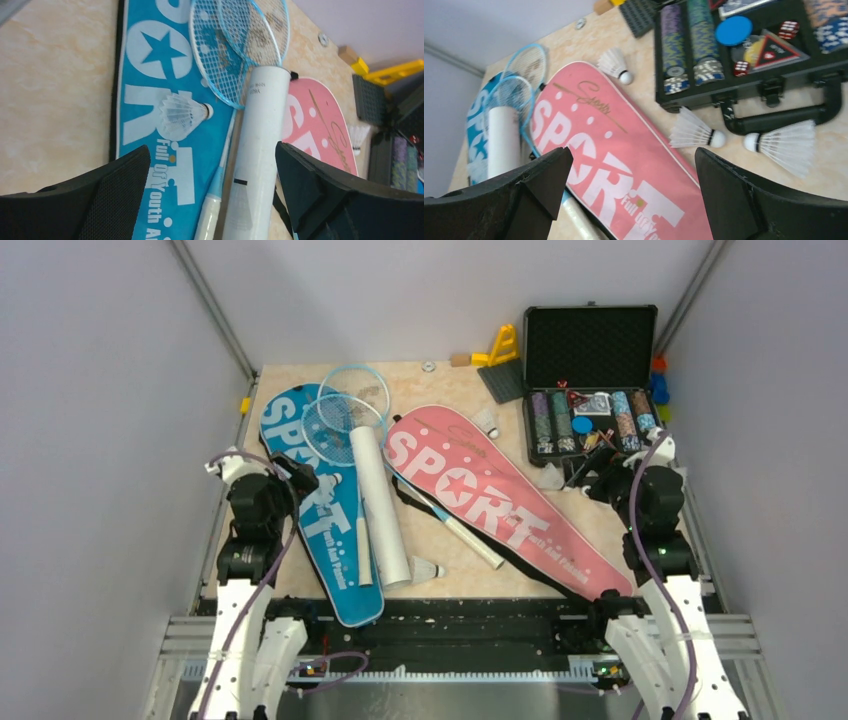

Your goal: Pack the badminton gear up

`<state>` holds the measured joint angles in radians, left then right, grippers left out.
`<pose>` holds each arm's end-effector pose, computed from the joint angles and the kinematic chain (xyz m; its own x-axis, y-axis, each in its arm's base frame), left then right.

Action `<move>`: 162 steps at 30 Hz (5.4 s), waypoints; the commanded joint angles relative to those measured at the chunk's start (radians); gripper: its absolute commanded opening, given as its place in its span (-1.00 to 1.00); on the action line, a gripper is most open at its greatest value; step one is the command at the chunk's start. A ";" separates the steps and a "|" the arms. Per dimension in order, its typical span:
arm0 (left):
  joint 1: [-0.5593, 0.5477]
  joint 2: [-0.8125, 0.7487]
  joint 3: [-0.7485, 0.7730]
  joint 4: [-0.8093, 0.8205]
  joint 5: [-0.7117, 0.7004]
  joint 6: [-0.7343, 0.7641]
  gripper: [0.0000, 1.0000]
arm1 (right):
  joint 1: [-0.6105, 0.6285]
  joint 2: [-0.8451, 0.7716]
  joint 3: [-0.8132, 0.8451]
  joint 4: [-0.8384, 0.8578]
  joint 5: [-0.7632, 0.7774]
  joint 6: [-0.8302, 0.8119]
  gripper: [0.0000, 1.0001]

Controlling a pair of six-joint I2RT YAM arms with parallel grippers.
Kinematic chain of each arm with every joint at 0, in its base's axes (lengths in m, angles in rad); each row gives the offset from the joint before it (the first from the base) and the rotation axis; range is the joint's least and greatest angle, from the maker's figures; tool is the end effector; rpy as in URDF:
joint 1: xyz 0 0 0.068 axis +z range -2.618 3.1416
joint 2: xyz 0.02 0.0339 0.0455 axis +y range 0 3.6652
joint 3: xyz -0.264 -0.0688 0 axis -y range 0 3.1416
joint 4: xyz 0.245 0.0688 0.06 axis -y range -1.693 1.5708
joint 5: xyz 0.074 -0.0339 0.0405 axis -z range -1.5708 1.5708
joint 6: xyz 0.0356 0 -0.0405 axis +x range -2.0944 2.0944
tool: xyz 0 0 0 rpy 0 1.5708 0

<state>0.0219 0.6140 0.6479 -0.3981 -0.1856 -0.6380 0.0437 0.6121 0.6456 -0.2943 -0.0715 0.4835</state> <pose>0.1487 0.0098 0.2950 -0.1706 -0.5892 -0.7897 -0.3679 0.7816 -0.5037 0.1523 0.0092 0.3051 -0.2804 0.4519 -0.8469 0.0201 0.8848 0.4655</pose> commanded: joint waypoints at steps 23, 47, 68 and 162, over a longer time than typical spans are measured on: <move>-0.455 0.566 0.043 0.064 0.128 -0.072 0.97 | 0.011 0.055 -0.127 0.270 -0.468 0.031 0.97; -0.482 0.768 0.285 0.015 -0.049 -0.238 -0.15 | 0.030 0.012 -0.157 0.377 -0.692 -0.004 0.88; -0.482 0.317 0.280 0.048 -0.070 -0.538 -0.22 | 0.635 0.331 -0.093 0.833 -0.503 -0.393 0.51; -0.461 0.137 0.128 -0.009 -0.159 -0.768 0.25 | 0.815 0.615 -0.010 1.115 -0.263 -0.002 -1.00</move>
<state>-0.4446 0.7475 0.7696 -0.4622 -0.3660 -1.4223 0.8490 1.2583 0.5922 0.7277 -0.3599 0.4503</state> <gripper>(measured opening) 0.554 0.136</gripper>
